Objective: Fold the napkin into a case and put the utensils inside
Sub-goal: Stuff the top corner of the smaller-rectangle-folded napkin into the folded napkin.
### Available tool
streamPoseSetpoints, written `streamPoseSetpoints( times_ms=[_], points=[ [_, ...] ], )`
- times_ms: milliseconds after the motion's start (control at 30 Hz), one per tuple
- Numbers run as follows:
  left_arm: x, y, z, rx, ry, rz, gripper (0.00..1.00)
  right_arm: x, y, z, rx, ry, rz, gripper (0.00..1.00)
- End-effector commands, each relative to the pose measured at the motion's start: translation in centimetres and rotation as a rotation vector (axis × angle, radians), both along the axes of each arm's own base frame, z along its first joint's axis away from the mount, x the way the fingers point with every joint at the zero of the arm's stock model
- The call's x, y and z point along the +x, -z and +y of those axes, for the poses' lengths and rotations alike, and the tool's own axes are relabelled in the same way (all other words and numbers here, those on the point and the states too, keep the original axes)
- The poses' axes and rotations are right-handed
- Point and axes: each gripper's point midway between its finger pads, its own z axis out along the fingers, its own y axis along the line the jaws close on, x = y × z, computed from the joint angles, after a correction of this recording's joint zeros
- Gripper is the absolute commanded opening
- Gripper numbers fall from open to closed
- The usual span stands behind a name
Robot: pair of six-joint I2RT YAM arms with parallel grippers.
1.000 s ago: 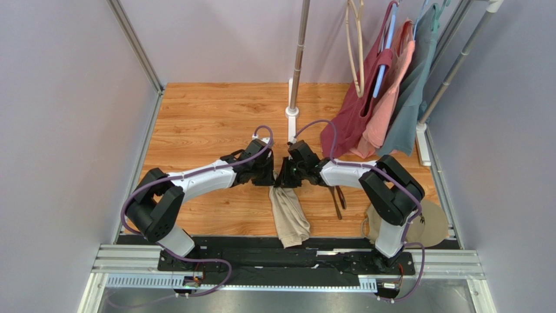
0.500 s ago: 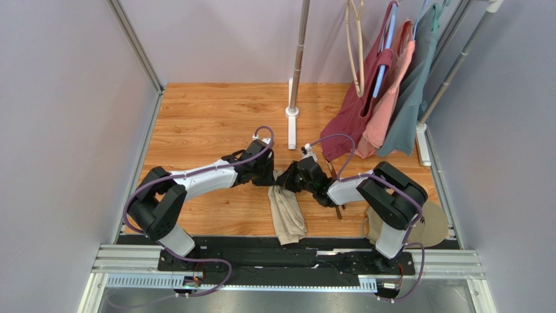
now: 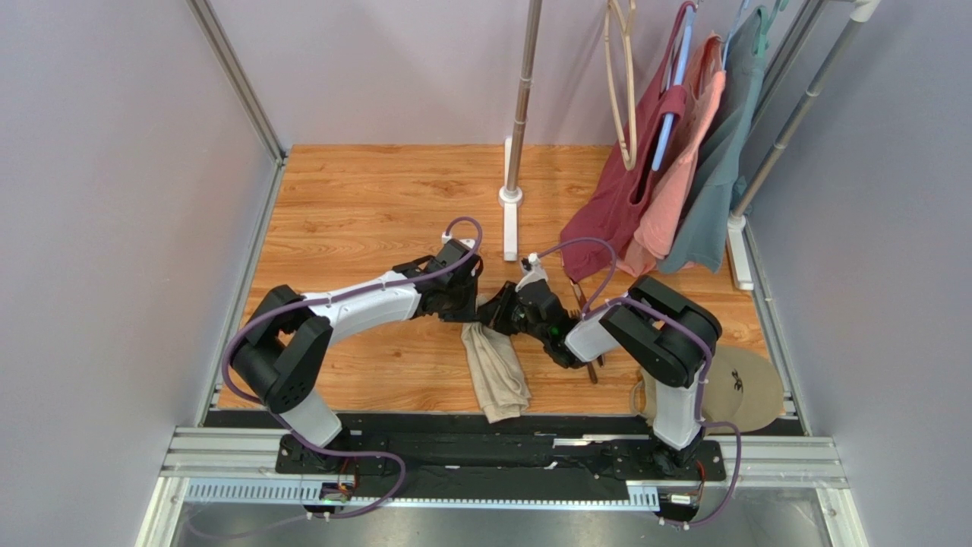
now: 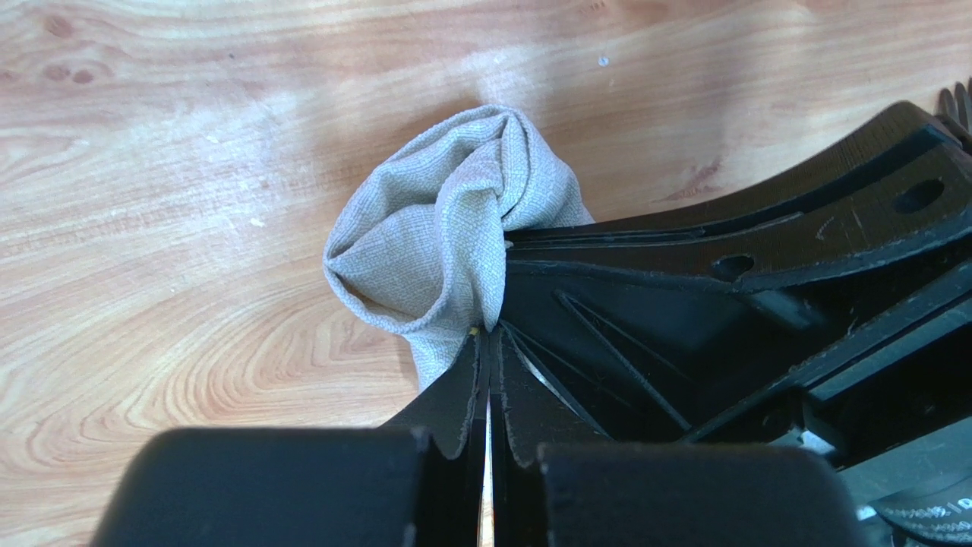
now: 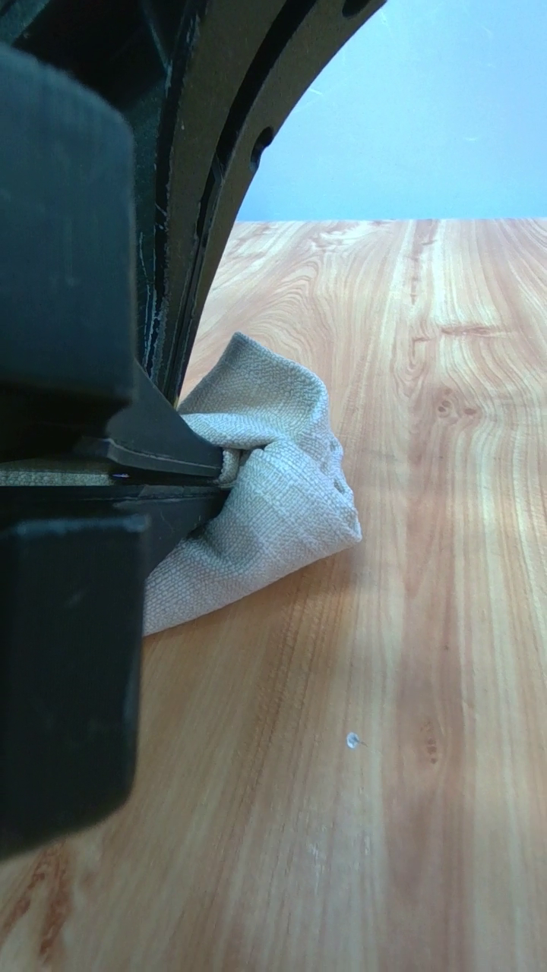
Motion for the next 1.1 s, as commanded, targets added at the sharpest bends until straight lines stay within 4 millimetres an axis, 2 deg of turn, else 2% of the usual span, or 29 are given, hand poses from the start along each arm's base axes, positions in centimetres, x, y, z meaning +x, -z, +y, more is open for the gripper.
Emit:
streamPoseSetpoints(
  times_ms=[0, 33, 100, 200, 233, 300, 333, 400, 433, 500, 600, 667, 800, 900, 1067],
  points=[
    [0.0, -0.9, -1.3, -0.027, 0.018, 0.034, 0.0, 1.9, -3.4, 1.2, 0.052, 0.074, -0.065, 0.0],
    [-0.2, -0.9, -1.4, -0.028, 0.023, 0.049, 0.0, 1.4, -2.0, 1.0, -0.001, 0.081, -0.02, 0.0],
    [-0.4, -1.2, -1.7, -0.039, 0.042, 0.057, 0.02, 2.0, -1.8, 0.7, -0.016, 0.125, 0.003, 0.0],
    [-0.7, -1.3, -1.6, -0.031, 0.083, 0.065, 0.14, 2.2, -1.3, 0.5, -0.017, 0.153, 0.022, 0.0],
    [-0.9, -1.2, -1.5, -0.028, 0.093, 0.068, 0.21, 2.2, -1.1, 0.4, -0.02, 0.158, 0.029, 0.0],
    [-1.2, -0.9, -1.4, -0.029, 0.098, 0.081, 0.29, 2.2, -0.9, 0.3, -0.019, 0.17, 0.042, 0.0],
    [-1.3, -0.9, -1.4, -0.03, 0.103, 0.083, 0.36, 2.3, -0.8, 0.2, -0.024, 0.178, 0.049, 0.0],
    [-1.4, -1.0, -1.1, -0.028, 0.096, 0.08, 0.43, 2.3, -0.6, 0.1, -0.031, 0.187, 0.063, 0.0],
    [-1.4, -1.2, -0.9, -0.025, 0.093, 0.069, 0.66, 2.3, -0.5, 0.1, -0.034, 0.188, 0.069, 0.0],
    [-1.5, -2.3, -0.4, -0.02, 0.082, 0.043, 0.94, 2.1, -0.3, 0.2, -0.037, 0.187, 0.076, 0.0],
    [-0.9, -3.4, 1.3, 0.023, 0.039, -0.027, 0.98, 2.1, -0.1, 0.6, -0.045, 0.179, 0.087, 0.0],
    [-0.2, -3.3, 2.3, 0.035, 0.033, -0.045, 0.99, 2.2, -0.1, 0.8, -0.044, 0.175, 0.088, 0.0],
    [1.2, -2.0, 1.0, -0.042, 0.1, -0.021, 0.99, 2.2, 0.1, 0.9, -0.043, 0.18, 0.108, 0.0],
    [1.2, -0.9, -0.1, -0.088, 0.129, 0.022, 0.98, 2.1, 0.5, 0.8, -0.05, 0.184, 0.122, 0.0],
    [1.6, 0.2, -0.6, -0.089, 0.156, 0.026, 0.95, 2.0, 0.8, 0.9, -0.071, 0.173, 0.157, 0.02]
  ],
)
